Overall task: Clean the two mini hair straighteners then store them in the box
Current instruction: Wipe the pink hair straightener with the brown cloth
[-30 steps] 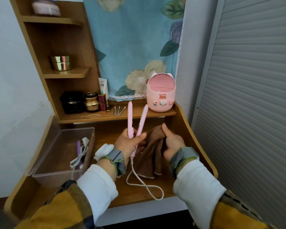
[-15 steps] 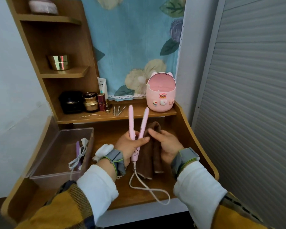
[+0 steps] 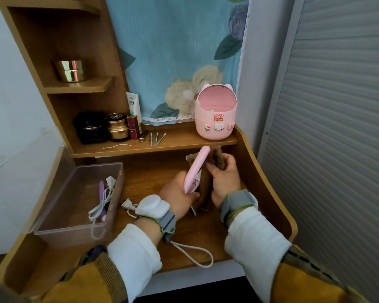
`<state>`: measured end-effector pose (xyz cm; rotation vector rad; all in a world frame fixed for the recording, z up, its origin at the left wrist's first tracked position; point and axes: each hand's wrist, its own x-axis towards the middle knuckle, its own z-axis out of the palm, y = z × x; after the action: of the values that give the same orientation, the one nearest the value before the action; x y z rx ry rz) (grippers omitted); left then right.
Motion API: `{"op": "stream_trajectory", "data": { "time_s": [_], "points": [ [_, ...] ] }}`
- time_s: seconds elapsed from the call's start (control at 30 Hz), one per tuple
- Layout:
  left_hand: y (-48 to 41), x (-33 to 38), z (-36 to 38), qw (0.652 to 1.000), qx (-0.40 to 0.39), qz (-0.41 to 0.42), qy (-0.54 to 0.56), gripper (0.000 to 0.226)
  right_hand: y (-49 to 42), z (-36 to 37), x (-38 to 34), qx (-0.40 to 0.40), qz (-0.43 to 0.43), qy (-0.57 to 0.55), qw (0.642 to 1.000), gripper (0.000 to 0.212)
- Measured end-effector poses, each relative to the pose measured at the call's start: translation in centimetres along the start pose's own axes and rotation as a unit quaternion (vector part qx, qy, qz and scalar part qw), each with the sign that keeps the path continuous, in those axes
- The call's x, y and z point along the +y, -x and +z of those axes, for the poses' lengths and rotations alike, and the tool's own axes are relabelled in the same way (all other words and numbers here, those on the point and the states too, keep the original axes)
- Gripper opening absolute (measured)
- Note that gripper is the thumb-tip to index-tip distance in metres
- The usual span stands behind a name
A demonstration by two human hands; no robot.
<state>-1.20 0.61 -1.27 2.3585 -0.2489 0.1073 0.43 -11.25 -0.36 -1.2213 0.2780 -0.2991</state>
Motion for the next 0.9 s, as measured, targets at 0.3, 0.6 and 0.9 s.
{"op": "stream_trajectory", "data": {
  "time_s": [0.3,0.6,0.9],
  "points": [
    [-0.3,-0.5,-0.3,0.998,-0.027,-0.022,0.051,0.038,-2.2,-0.1,0.2,0.093,0.037,0.065,0.993,0.022],
    [0.0,-1.1,0.7,0.987,-0.060,-0.049,0.138,0.019,-2.7,-0.6,0.3,0.124,0.025,0.051,0.991,0.022],
    [-1.0,0.7,1.1,0.964,0.064,-0.128,0.225,0.047,2.1,2.0,3.0,-0.056,0.018,0.028,0.998,0.044]
  ]
}}
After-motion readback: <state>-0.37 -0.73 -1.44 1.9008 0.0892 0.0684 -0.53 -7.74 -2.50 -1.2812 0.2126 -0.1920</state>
